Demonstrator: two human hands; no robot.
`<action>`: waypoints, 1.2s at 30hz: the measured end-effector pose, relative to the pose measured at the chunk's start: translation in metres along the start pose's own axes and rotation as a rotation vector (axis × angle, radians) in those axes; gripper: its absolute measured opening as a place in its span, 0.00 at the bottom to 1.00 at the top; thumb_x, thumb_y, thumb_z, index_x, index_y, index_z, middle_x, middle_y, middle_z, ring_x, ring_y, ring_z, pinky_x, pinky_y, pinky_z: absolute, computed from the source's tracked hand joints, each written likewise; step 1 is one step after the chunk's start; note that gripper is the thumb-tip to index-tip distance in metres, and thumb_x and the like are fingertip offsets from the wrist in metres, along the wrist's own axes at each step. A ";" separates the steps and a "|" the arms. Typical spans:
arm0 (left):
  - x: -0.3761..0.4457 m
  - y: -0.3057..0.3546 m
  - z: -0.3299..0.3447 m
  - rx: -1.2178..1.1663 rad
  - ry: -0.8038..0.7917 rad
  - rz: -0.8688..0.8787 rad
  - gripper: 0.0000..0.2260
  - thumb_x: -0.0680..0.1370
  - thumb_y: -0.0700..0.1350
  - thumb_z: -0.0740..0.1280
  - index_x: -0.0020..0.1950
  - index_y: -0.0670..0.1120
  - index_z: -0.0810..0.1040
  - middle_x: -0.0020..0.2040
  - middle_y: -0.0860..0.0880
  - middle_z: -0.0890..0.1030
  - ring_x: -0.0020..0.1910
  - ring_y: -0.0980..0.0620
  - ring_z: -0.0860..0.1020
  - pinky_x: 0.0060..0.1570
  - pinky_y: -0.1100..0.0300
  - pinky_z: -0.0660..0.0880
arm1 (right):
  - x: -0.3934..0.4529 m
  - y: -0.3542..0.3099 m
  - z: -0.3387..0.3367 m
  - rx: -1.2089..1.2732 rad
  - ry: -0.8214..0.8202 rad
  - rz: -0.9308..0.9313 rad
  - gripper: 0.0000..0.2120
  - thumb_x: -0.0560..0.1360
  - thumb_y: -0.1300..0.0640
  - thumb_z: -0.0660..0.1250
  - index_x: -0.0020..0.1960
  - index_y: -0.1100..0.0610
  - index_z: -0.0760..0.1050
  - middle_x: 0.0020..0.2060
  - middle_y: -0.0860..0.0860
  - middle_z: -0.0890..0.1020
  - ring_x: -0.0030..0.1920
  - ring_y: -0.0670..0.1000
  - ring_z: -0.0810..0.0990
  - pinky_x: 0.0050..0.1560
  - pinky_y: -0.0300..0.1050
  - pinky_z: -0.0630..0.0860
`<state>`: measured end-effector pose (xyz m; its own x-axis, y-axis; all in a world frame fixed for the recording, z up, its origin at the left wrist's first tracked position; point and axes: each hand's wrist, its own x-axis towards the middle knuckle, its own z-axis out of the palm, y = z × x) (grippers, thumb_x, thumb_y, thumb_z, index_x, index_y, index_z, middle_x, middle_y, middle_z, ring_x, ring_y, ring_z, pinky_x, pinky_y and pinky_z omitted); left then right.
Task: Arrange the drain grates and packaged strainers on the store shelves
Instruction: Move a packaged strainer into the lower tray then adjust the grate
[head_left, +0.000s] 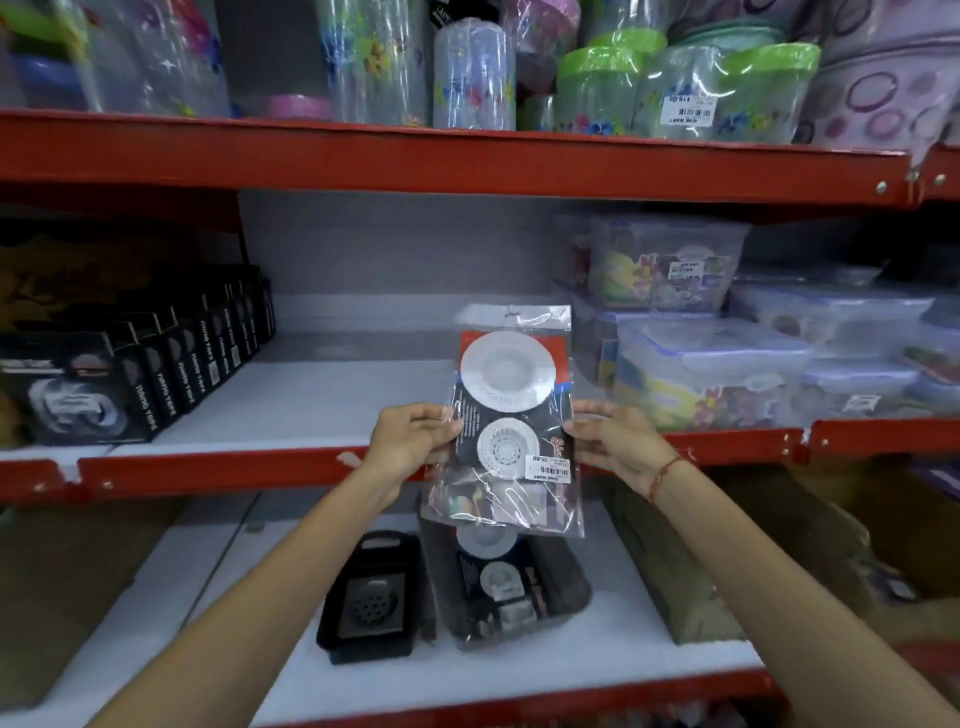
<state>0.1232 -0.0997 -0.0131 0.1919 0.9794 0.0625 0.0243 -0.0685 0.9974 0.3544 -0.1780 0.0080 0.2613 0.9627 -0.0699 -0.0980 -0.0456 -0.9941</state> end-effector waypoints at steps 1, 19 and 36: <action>-0.013 -0.007 -0.003 0.012 -0.008 0.001 0.08 0.70 0.38 0.75 0.48 0.43 0.81 0.39 0.50 0.82 0.32 0.58 0.79 0.27 0.69 0.77 | -0.013 0.010 -0.001 -0.005 -0.014 0.008 0.12 0.75 0.70 0.66 0.54 0.59 0.73 0.39 0.52 0.83 0.34 0.48 0.82 0.30 0.37 0.81; -0.152 -0.166 0.001 0.098 -0.139 -0.261 0.11 0.70 0.39 0.76 0.50 0.44 0.81 0.41 0.47 0.81 0.42 0.52 0.80 0.32 0.65 0.80 | -0.110 0.192 -0.045 -0.099 -0.037 0.467 0.09 0.73 0.69 0.69 0.45 0.56 0.74 0.32 0.50 0.85 0.31 0.47 0.83 0.39 0.45 0.82; -0.003 -0.194 0.043 0.030 0.046 -0.480 0.18 0.72 0.31 0.72 0.61 0.29 0.75 0.50 0.35 0.82 0.36 0.46 0.79 0.21 0.68 0.77 | 0.064 0.194 -0.021 -0.254 0.101 0.420 0.18 0.73 0.73 0.57 0.61 0.66 0.74 0.32 0.54 0.75 0.34 0.49 0.73 0.36 0.40 0.73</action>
<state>0.1601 -0.0978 -0.2084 0.1084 0.9092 -0.4019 0.1277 0.3882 0.9127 0.3719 -0.1312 -0.1915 0.3427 0.8172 -0.4634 0.0191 -0.4992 -0.8663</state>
